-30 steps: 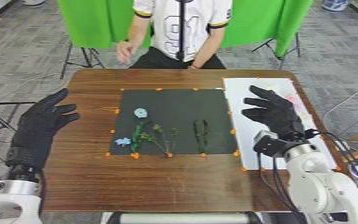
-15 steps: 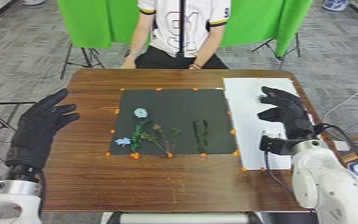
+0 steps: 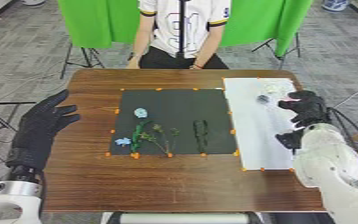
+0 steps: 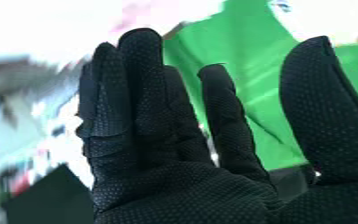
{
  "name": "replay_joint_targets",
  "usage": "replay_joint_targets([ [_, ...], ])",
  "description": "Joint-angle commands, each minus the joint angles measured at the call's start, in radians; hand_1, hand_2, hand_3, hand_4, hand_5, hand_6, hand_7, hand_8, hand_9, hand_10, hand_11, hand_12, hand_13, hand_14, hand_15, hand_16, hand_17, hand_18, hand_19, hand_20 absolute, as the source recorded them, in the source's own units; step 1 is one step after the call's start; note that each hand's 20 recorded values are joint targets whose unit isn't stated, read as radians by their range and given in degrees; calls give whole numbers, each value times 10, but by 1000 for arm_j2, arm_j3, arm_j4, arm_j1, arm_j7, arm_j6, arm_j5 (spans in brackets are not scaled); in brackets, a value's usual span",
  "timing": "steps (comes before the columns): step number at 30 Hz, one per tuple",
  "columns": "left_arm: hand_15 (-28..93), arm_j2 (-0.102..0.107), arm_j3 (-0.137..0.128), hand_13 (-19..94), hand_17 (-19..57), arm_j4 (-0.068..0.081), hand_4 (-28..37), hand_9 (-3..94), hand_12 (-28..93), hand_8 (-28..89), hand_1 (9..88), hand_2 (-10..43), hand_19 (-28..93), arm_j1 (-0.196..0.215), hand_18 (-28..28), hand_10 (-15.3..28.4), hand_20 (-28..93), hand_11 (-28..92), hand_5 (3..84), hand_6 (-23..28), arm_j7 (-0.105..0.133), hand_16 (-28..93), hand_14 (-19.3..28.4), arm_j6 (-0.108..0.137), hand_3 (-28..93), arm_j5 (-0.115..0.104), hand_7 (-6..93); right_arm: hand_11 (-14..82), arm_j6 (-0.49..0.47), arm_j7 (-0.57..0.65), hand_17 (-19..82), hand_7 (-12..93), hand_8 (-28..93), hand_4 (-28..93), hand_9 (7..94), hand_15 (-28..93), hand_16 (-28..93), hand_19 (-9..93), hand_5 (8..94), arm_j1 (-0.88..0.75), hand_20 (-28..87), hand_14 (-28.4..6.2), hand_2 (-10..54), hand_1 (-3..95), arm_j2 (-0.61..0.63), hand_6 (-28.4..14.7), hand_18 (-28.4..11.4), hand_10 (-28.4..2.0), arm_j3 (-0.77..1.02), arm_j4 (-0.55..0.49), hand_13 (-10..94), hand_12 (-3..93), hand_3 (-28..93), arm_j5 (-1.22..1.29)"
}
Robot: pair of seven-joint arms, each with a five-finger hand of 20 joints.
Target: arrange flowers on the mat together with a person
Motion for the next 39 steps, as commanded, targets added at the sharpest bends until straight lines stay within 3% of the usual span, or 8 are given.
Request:
replay_joint_targets([
  [1, 638, 0, 3, 235, -82, 0, -268, 321, 95, -123, 249, 44, 542, 8, 227, 189, 99, 359, 334, 70, 5, -128, 258, 5, 805, -20, 182, 168, -136, 103, 484, 157, -116, -207, 407, 691, 85, 932, 417, 57, 34, -171, -46, 342, 31, -27, -164, -202, -38, 76, 538, 146, 705, -122],
  [7, 638, 0, 0, 235, -82, 0, -268, 322, 95, -123, 250, 45, 542, 10, 227, 190, 99, 359, 334, 69, 3, -128, 258, 1, 804, -19, 184, 159, -254, 146, 511, 140, -107, -202, 398, 695, 83, 932, 407, 129, 34, -176, -59, 352, 51, -36, -159, -222, -101, 150, 550, 145, 688, -147],
  [13, 638, 6, 5, 235, -82, 1, -267, 322, 95, -124, 249, 44, 542, 8, 228, 190, 99, 359, 333, 69, 16, -128, 258, -3, 805, -39, 184, 143, -331, 163, 501, 135, -100, -198, 387, 668, 71, 932, 393, 205, -115, -193, -81, 373, 63, -28, -173, -231, -164, 225, 529, 148, 681, -148],
  [19, 638, 6, 6, 235, -82, 2, -267, 322, 95, -123, 250, 44, 543, 9, 228, 190, 99, 359, 333, 69, 19, -128, 258, -5, 806, -46, 183, 162, -345, 155, 499, 153, -111, -211, 488, 622, 63, 932, 471, 266, -174, -187, -92, 428, 69, -7, -172, -212, -225, 288, 591, 139, 685, -136],
  [23, 638, 4, 6, 236, -82, 3, -267, 322, 95, -123, 250, 44, 543, 1, 228, 189, 99, 360, 332, 69, 15, -129, 257, -5, 805, -47, 183, 192, -267, 140, 521, 171, -87, -247, 651, 561, 90, 932, 597, 289, -225, -143, -95, 513, 81, 3, -152, -163, -289, 322, 699, 144, 676, -197],
  [27, 638, 6, 9, 236, -81, 3, -267, 322, 95, -123, 250, 44, 543, 4, 228, 189, 99, 360, 334, 70, 22, -129, 257, -6, 805, -47, 182, 82, -160, 139, 568, 201, 31, -275, 881, 510, 158, 932, 780, 282, -199, -89, -95, 627, 93, 13, -118, -91, -324, 334, 795, 297, 596, -268],
  [34, 638, 3, -1, 235, -82, -1, -267, 322, 95, -123, 250, 44, 543, 19, 228, 189, 99, 360, 334, 70, 26, -128, 258, 0, 806, -50, 183, 125, 10, 147, 591, 199, 40, -282, 934, 519, 197, 932, 827, 252, -126, -67, -95, 649, 110, 21, -97, -68, -327, 306, 823, 347, 588, -362],
  [39, 638, -3, -18, 235, -81, -6, -267, 322, 95, -123, 250, 43, 543, 30, 228, 189, 99, 359, 334, 70, 24, -129, 258, -2, 806, -51, 183, 132, 102, 151, 592, 201, 41, -282, 936, 524, 205, 932, 833, 222, -86, -58, -95, 650, 119, 21, -94, -63, -297, 217, 826, 355, 587, -403],
])
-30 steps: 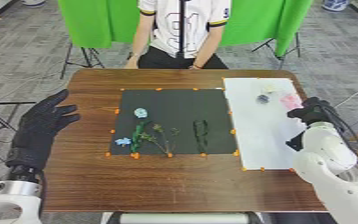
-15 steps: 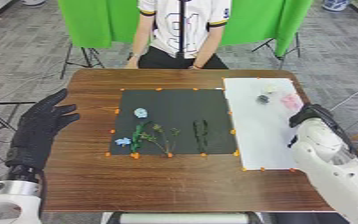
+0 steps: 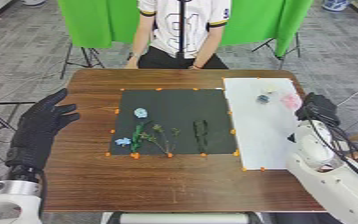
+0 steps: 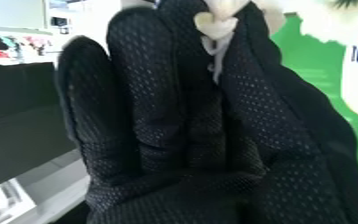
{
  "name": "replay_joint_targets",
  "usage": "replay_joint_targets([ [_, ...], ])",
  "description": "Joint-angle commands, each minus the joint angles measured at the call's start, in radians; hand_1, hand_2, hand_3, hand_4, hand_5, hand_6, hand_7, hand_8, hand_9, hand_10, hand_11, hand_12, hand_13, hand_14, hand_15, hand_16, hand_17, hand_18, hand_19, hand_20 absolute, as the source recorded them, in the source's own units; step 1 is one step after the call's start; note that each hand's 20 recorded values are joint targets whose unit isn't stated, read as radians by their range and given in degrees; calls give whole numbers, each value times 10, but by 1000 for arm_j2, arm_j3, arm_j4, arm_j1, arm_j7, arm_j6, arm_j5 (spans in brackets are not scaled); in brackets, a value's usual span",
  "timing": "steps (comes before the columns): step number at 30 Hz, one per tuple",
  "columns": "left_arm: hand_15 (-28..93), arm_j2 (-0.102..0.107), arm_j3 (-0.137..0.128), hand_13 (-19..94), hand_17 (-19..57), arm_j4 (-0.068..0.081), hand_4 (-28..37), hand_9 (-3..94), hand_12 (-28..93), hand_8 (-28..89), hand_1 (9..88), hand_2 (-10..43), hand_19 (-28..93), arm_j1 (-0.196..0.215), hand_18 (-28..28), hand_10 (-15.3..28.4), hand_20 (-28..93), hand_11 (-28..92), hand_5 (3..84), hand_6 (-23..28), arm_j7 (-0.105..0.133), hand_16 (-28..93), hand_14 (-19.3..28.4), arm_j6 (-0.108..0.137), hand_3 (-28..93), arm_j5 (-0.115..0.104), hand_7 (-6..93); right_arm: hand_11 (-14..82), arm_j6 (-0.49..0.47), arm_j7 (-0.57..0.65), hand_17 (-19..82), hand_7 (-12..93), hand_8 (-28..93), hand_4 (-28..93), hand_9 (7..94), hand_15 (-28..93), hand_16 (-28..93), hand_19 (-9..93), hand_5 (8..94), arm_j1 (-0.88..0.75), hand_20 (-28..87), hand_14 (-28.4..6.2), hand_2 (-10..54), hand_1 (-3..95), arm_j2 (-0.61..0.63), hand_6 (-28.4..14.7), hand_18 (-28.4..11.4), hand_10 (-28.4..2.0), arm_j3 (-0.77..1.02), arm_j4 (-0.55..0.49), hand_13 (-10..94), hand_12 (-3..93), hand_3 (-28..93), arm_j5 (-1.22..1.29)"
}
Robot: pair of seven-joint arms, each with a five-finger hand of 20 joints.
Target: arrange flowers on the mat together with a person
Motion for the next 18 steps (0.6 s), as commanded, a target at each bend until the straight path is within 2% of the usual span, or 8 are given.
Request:
replay_joint_targets([
  [1, 638, -11, -25, 235, -81, -8, -267, 322, 95, -123, 250, 44, 543, 38, 228, 189, 99, 359, 334, 70, 3, -129, 258, -1, 806, -9, 183, 132, 122, 0, 591, 200, 40, -282, 937, 525, 210, 932, 834, -40, -77, -54, -95, 649, 27, 20, -94, -62, 35, -125, 826, 360, 589, -80],
  [4, 639, -14, -39, 235, -81, -10, -267, 322, 95, -123, 250, 43, 543, 50, 228, 189, 99, 359, 334, 70, 7, -128, 258, 1, 806, -10, 183, 134, 166, -22, 587, 201, 41, -283, 937, 526, 222, 932, 836, -24, -60, -48, -95, 649, 26, 18, -94, -59, 21, -188, 825, 369, 592, -84],
  [8, 639, -16, -53, 235, -82, -13, -268, 321, 95, -123, 250, 44, 543, 58, 228, 189, 99, 359, 334, 70, 19, -128, 258, -1, 805, -26, 183, 133, 201, -65, 584, 201, 41, -283, 937, 522, 237, 932, 837, 30, -34, -44, -95, 646, 15, 19, -94, -57, -27, -262, 824, 375, 597, -59],
  [14, 638, -19, -68, 235, -82, -21, -269, 321, 94, -123, 248, 45, 543, 73, 228, 189, 98, 358, 333, 70, 24, -128, 258, 6, 803, -28, 181, 134, 203, -166, 582, 202, 40, -283, 937, 521, 245, 932, 837, 136, -14, -41, -95, 642, -46, 19, -95, -56, -135, -339, 824, 378, 606, 13],
  [16, 638, -22, -70, 235, -82, -19, -270, 320, 95, -122, 248, 45, 543, 67, 228, 189, 98, 357, 333, 70, 15, -128, 257, 3, 803, -26, 182, 133, 200, -203, 581, 203, 41, -283, 937, 522, 247, 932, 835, 179, -11, -41, -95, 640, -66, 19, -95, -56, -193, -355, 823, 378, 608, 38],
  [18, 638, -20, -70, 235, -81, -19, -270, 321, 94, -122, 247, 44, 543, 70, 227, 190, 98, 356, 333, 70, 19, -128, 257, 3, 804, -29, 181, 132, 196, -221, 580, 204, 42, -283, 937, 523, 249, 932, 834, 239, -8, -41, -95, 638, -88, 19, -95, -56, -279, -350, 822, 379, 611, 36],
])
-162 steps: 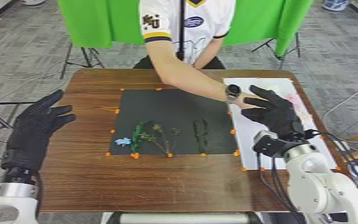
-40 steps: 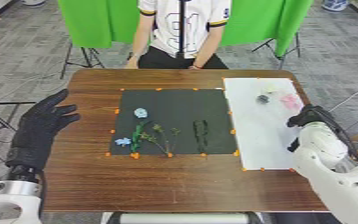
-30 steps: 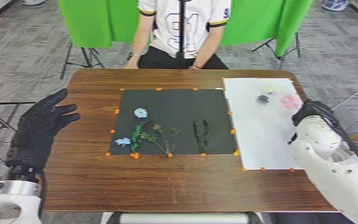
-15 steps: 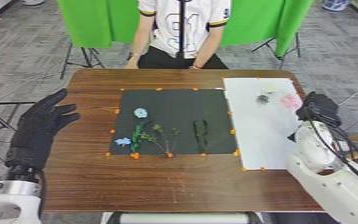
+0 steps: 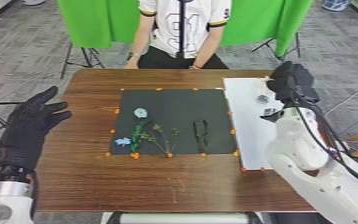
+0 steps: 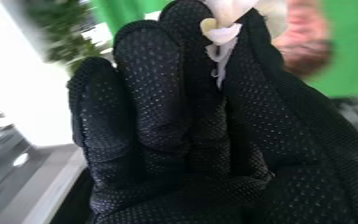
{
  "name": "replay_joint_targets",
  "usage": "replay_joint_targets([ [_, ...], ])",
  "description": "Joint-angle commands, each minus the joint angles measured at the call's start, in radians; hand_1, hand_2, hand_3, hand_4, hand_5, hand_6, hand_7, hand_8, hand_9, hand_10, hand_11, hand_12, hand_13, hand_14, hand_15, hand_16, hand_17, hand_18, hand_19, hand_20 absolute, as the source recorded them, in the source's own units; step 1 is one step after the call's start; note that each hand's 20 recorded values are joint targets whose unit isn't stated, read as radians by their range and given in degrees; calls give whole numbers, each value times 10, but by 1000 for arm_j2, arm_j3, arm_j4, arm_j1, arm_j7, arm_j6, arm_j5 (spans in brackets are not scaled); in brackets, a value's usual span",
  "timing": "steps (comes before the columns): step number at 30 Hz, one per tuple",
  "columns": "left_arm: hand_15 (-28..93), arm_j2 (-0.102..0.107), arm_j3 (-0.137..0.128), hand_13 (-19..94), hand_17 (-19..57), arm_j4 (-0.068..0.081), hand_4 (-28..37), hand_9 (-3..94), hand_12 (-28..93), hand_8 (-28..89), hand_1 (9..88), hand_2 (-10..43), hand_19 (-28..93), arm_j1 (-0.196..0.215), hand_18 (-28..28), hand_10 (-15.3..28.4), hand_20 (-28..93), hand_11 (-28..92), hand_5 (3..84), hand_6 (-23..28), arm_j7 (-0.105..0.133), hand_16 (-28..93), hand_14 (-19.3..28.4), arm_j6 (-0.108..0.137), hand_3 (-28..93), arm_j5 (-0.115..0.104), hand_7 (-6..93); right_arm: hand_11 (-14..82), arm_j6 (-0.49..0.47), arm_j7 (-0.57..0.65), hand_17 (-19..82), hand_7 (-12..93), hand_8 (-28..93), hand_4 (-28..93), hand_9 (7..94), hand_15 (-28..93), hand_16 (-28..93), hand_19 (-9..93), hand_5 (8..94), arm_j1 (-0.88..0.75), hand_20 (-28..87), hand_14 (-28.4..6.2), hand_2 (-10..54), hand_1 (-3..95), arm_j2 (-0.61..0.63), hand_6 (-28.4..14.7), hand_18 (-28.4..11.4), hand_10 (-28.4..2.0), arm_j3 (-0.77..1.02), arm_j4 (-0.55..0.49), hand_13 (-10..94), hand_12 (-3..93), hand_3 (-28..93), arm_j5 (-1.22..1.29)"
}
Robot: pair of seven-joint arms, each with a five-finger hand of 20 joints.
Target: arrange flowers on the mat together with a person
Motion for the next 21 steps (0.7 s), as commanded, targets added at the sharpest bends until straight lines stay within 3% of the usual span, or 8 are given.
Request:
replay_joint_targets([
  [1, 638, -13, -8, 236, -81, -5, -270, 321, 95, -122, 247, 44, 543, 23, 227, 190, 99, 356, 333, 70, -2, -128, 258, 2, 804, -6, 181, 132, -7, -113, 579, 205, 42, -283, 937, 523, 249, 932, 834, 191, -6, -41, -95, 637, -109, 19, -95, -56, -213, -49, 822, 380, 613, 34],
  [6, 638, -16, -7, 235, -81, -3, -271, 321, 96, -123, 248, 46, 543, 12, 228, 190, 98, 356, 334, 69, -8, -128, 258, -2, 802, -6, 182, 130, -41, -150, 573, 208, 44, -283, 936, 526, 253, 932, 830, 303, 14, -42, -95, 629, -156, 20, -98, -55, -416, -4, 817, 384, 624, 25],
  [15, 638, -20, 0, 236, -82, 3, -269, 321, 95, -123, 248, 45, 543, 4, 228, 190, 99, 357, 334, 70, -9, -128, 258, -14, 803, -18, 181, 131, -136, -182, 560, 221, 40, -283, 929, 538, 250, 932, 820, 389, 48, -44, -95, 624, -259, 21, -102, -53, -620, 122, 805, 392, 629, 18],
  [21, 639, -21, 15, 236, -81, 14, -269, 321, 95, -122, 248, 45, 543, -29, 228, 190, 99, 356, 334, 70, -31, -128, 259, -32, 803, -10, 181, 136, -126, -177, 557, 226, 36, -283, 926, 542, 245, 932, 814, 451, 55, -45, -95, 619, -324, 24, -103, -52, -728, 201, 803, 392, 629, -17],
])
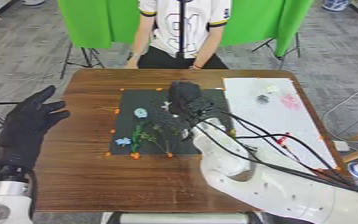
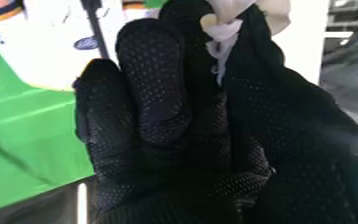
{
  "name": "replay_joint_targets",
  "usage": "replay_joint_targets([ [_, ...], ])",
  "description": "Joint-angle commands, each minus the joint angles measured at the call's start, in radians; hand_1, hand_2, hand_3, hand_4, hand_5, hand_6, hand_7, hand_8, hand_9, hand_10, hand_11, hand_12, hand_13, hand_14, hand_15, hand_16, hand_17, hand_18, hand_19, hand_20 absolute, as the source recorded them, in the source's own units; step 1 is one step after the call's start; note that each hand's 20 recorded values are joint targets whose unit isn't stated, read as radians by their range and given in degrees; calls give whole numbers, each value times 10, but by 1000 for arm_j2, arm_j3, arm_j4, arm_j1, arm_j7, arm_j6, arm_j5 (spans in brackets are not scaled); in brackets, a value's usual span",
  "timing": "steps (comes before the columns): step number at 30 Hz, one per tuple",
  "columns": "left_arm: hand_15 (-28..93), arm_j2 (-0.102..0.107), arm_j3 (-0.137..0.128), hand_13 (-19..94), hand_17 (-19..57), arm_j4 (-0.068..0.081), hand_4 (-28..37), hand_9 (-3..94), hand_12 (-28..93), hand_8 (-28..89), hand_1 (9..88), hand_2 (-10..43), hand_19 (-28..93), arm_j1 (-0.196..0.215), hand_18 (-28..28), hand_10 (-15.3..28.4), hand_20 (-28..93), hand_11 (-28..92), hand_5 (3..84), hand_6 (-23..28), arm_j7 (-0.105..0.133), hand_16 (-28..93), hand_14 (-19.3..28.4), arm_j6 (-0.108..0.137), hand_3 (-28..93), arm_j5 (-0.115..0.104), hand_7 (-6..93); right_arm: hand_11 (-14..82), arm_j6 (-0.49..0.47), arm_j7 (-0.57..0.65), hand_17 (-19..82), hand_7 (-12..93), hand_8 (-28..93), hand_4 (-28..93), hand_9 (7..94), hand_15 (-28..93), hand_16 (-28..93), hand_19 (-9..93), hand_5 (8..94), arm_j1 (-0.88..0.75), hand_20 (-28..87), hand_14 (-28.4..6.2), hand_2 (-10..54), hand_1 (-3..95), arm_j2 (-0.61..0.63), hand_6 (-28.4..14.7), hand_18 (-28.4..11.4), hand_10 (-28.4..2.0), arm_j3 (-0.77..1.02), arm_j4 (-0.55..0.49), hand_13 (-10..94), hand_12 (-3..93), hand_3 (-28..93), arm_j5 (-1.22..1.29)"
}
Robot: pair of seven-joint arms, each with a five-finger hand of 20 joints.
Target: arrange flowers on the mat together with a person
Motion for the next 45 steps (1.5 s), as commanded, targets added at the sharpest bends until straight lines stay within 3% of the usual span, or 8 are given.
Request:
replay_joint_targets([
  [1, 639, -10, 22, 236, -81, 16, -270, 321, 96, -122, 248, 45, 543, -28, 228, 190, 99, 356, 334, 70, -31, -128, 259, -28, 804, 0, 182, 136, 12, -6, 557, 228, 35, -283, 926, 542, 243, 932, 813, 63, 56, -45, -95, 618, -88, 25, -102, -52, -123, 78, 804, 391, 629, -51],
  [6, 639, -4, 39, 236, -81, 25, -269, 321, 96, -123, 248, 45, 543, -52, 228, 190, 99, 358, 335, 70, -42, -128, 258, -45, 804, 6, 183, 140, 29, 24, 556, 229, 28, -283, 922, 547, 239, 932, 808, 106, 59, -47, -95, 614, -114, 29, -103, -51, -193, 112, 802, 394, 627, -63],
  [11, 640, -4, 38, 236, -81, 24, -268, 321, 95, -123, 249, 45, 543, -49, 228, 190, 99, 358, 334, 70, -48, -128, 258, -45, 804, 7, 184, 142, 32, 41, 553, 231, 21, -283, 920, 551, 234, 932, 805, 141, 61, -47, -95, 610, -115, 31, -104, -50, -264, 121, 798, 392, 626, -146],
  [20, 640, -6, 42, 236, -81, 25, -267, 322, 95, -123, 250, 44, 543, -53, 228, 190, 98, 359, 334, 70, -56, -129, 258, -50, 805, 8, 184, 128, -60, 67, 518, 205, 0, -283, 870, 557, 233, 932, 778, 190, 44, -59, -95, 584, -111, 34, -119, -63, -359, 120, 763, 372, 629, -250],
  [24, 640, -3, 43, 236, -81, 25, -267, 321, 95, -123, 250, 44, 543, -51, 228, 190, 98, 359, 334, 71, -49, -128, 257, -50, 805, 6, 184, 117, -108, 55, 492, 197, -9, -282, 826, 563, 229, 932, 744, 183, 35, -68, -95, 573, -108, 30, -131, -77, -345, 107, 734, 356, 619, -235],
  [33, 641, -4, 40, 236, -81, 25, -267, 322, 95, -123, 250, 44, 543, -47, 228, 190, 98, 360, 335, 71, -45, -129, 258, -46, 805, 5, 182, 292, -188, 32, 449, 179, -105, -283, 681, 620, 156, 932, 661, 171, 37, -101, -95, 469, -100, 20, -149, -127, -310, 69, 661, 193, 711, -198],
  [45, 641, -8, 34, 236, -81, 20, -267, 322, 94, -123, 250, 44, 544, -38, 228, 190, 98, 360, 335, 71, -50, -129, 259, -42, 805, 8, 183, 293, -255, 20, 427, 173, -123, -283, 628, 640, 149, 932, 606, 152, 39, -115, -95, 444, -95, -1, -162, -144, -267, 33, 623, 177, 716, -171],
])
